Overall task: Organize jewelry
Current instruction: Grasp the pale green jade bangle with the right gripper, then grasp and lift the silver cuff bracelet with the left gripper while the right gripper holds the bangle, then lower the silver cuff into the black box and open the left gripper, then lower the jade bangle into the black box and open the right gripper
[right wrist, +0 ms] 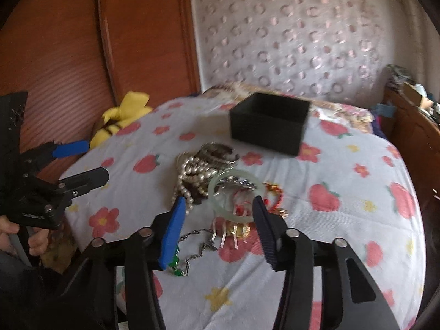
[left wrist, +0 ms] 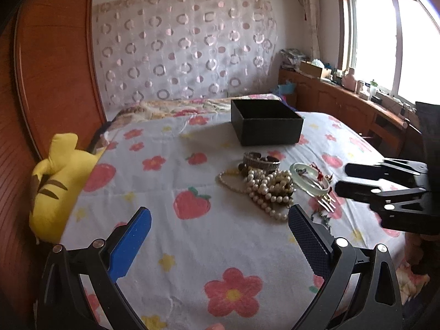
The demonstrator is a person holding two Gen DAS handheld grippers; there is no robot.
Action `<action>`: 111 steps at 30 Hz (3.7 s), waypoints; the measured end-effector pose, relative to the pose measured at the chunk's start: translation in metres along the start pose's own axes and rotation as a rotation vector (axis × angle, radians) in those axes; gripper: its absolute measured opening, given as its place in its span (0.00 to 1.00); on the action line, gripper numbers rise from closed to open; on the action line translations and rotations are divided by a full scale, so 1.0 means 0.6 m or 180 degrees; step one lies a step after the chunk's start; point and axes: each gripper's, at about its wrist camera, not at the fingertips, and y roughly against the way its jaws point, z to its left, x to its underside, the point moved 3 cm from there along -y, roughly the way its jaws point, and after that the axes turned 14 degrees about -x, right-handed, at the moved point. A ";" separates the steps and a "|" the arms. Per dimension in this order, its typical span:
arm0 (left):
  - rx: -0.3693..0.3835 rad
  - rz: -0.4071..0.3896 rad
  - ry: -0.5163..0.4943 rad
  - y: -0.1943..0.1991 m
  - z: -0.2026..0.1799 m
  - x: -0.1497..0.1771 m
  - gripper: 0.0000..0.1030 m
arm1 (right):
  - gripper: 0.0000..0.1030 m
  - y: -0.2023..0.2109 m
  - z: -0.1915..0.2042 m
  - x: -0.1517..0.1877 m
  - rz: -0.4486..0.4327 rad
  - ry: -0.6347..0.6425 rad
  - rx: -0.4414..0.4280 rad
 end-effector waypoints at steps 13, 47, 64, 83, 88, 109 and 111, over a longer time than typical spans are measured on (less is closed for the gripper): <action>0.0140 0.0148 0.0107 -0.028 0.017 0.004 0.94 | 0.29 -0.088 -0.021 -0.018 0.0679 0.0378 0.0117; 0.0659 0.0335 -0.0409 -0.167 -0.132 -0.120 0.93 | 0.09 0.044 -0.081 0.015 0.0168 0.0180 0.0241; 0.0767 0.0885 -0.0767 -0.261 -0.171 -0.116 0.57 | 0.09 0.039 -0.070 0.012 0.0070 0.0150 0.0135; 0.0877 0.0320 -0.0427 -0.217 -0.144 -0.217 0.57 | 0.09 0.040 -0.092 -0.037 0.0032 0.0305 0.0289; 0.0944 0.0318 -0.0269 -0.241 -0.151 -0.256 0.57 | 0.09 0.050 -0.102 -0.071 -0.0061 0.0305 0.0310; 0.0746 0.0286 -0.0314 -0.281 -0.174 -0.287 0.74 | 0.09 0.040 -0.143 -0.138 -0.0109 0.0343 0.0360; 0.0713 0.0217 -0.0258 -0.269 -0.158 -0.286 0.78 | 0.09 0.028 -0.140 -0.150 -0.0098 0.0415 0.0343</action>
